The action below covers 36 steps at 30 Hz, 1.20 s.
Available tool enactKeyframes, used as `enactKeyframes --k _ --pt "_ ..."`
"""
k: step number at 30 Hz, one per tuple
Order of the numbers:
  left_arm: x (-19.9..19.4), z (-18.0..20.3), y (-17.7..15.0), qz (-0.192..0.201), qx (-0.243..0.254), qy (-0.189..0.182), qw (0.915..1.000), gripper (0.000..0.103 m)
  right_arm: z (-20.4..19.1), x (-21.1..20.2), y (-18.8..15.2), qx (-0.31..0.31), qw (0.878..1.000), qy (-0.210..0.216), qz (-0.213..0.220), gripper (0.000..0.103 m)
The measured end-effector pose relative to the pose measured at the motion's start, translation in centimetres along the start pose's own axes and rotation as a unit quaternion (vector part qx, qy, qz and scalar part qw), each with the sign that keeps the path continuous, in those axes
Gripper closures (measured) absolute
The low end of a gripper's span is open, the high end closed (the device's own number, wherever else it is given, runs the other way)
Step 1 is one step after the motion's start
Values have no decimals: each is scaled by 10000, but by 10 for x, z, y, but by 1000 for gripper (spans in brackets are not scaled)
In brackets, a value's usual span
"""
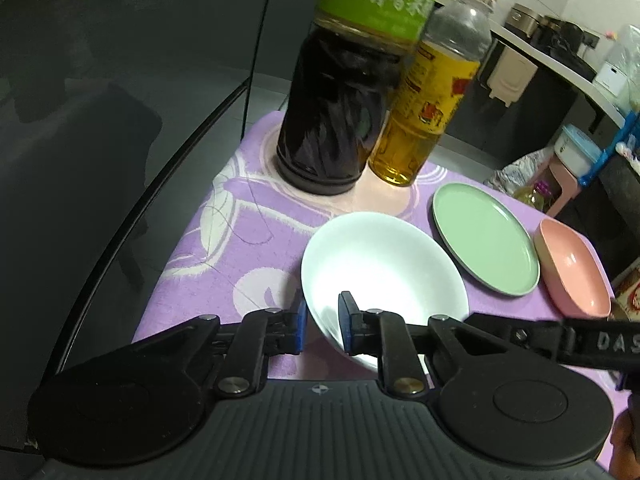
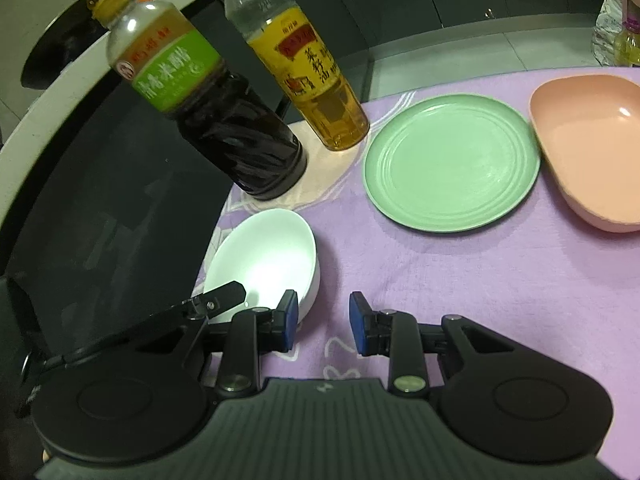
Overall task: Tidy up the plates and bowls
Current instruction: 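Grasp the small white bowl's rim with the left gripper, then carry the small white bowl into the stacked bowls with the left gripper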
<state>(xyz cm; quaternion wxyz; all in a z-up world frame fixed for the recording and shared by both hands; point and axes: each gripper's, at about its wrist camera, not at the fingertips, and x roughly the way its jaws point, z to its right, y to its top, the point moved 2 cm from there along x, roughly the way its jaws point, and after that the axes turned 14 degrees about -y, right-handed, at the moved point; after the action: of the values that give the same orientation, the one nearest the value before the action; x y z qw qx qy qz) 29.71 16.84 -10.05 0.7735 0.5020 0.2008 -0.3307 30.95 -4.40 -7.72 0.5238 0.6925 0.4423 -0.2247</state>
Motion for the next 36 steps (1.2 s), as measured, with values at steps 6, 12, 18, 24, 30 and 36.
enactKeyframes --k 6,12,18,24,30,36 --pt "2 2 -1 4 151 23 9999 88 -3 8 4 11 9999 -69 85 73" --pt "3 6 -4 -17 263 8 9997 87 -10 21 7 -130 9999 -77 47 86" --pt "-6 15 -9 -55 292 -147 9995 87 -16 9 4 -413 9983 -233 333 88" --pt "-37 39 -15 195 616 -238 9976 87 -21 -23 -6 -678 9953 -318 609 87" --pt "-77 65 -27 368 771 -550 9948 87 -12 -66 -25 -597 9950 -274 754 87" --pt "-112 93 -48 412 973 -751 9916 87 -4 -114 -56 -512 9945 -283 869 87"
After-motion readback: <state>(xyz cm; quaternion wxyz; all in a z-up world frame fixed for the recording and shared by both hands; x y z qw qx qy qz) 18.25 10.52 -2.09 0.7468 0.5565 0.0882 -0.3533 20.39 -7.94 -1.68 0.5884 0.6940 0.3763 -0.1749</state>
